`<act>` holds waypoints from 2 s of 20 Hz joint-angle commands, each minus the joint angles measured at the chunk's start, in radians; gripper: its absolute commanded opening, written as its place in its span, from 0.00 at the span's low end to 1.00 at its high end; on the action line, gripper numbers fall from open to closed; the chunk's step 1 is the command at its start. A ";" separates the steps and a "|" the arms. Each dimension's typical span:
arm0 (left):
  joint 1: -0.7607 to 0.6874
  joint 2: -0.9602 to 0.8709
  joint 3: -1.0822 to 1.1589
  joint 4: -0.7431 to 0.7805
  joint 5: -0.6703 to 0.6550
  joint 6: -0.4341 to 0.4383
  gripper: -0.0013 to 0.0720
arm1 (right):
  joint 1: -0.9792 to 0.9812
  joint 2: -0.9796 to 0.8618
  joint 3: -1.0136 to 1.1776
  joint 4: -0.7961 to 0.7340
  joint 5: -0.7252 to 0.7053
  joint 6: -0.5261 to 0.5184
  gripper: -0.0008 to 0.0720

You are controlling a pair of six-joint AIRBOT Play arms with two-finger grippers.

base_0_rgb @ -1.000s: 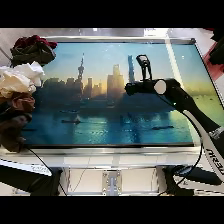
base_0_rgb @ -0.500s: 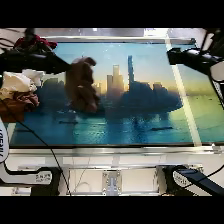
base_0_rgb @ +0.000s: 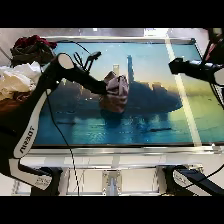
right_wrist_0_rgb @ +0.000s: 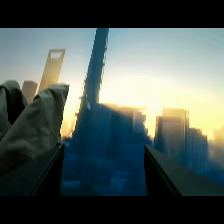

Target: Fold the shirts.

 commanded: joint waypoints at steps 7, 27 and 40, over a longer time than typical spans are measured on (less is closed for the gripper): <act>0.028 -0.049 0.132 0.525 -0.079 -0.220 0.98 | 0.127 -0.364 -0.132 0.818 -0.185 -0.477 0.78; 0.029 -0.050 0.132 0.412 -0.021 -0.190 0.98 | 0.216 -0.835 0.280 0.593 -0.015 -0.228 0.68; 0.031 -0.060 -0.137 0.122 0.310 -0.161 0.97 | -0.038 -0.396 0.280 0.207 0.318 -0.145 0.04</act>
